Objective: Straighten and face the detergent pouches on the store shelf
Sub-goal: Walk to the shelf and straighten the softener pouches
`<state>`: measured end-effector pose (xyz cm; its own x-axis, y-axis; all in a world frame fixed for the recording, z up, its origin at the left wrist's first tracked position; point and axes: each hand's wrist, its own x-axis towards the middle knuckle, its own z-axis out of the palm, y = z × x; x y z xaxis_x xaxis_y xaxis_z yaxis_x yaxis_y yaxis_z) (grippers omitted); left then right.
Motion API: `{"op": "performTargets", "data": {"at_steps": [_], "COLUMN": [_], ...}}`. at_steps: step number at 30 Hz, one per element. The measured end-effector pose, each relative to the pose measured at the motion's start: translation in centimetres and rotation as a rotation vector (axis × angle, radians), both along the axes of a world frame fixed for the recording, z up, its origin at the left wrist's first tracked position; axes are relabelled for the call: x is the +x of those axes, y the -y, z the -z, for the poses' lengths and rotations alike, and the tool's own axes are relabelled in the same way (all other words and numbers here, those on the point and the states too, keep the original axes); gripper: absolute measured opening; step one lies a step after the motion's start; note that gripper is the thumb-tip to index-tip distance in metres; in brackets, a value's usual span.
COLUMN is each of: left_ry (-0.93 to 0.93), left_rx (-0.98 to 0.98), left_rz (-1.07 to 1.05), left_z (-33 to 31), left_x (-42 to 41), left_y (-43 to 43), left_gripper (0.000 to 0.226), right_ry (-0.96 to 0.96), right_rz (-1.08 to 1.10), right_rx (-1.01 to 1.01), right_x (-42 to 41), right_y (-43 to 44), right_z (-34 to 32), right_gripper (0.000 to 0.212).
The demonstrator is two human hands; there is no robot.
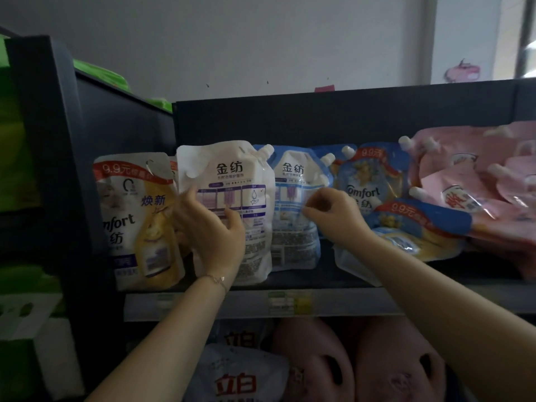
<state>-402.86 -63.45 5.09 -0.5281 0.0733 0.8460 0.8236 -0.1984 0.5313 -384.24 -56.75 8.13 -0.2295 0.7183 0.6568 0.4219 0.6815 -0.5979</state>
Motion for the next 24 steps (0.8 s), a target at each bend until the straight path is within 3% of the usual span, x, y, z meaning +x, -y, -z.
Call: {"op": "performTargets", "data": {"at_steps": [5, 9, 14, 16, 20, 24], "left_ry": [-0.186, -0.364, -0.502, -0.596, -0.692, -0.691], "left_rx": [0.064, -0.004, -0.519, -0.658, -0.694, -0.741], "left_rz": [0.157, 0.351, 0.714, 0.719, 0.600, 0.705], "left_z": [-0.6, -0.4, 0.8, 1.4, 2.0, 2.4], "left_x": [3.6, 7.1, 11.0, 12.1, 13.4, 14.2], "left_y": [-1.1, -2.9, -4.4, -5.2, -6.3, -6.2], "left_gripper": [0.044, 0.037, 0.041, 0.053, 0.072, 0.071], "right_ry": [0.344, 0.410, 0.381, 0.398, 0.559, 0.657], "right_rz": [0.006, 0.089, 0.382, 0.545, 0.766, 0.786], "right_rx": [0.064, 0.176, 0.207, 0.192, 0.018, -0.001], "right_x": [2.8, 6.0, 11.1, 13.1, 16.4, 16.9], "right_y": [0.6, 0.8, -0.6, -1.6, -4.0, -5.0], "right_z": [0.3, 0.0, 0.5, 0.6, 0.4, 0.7], "right_gripper": [0.014, 0.016, 0.014, 0.016, 0.040, 0.034]}}
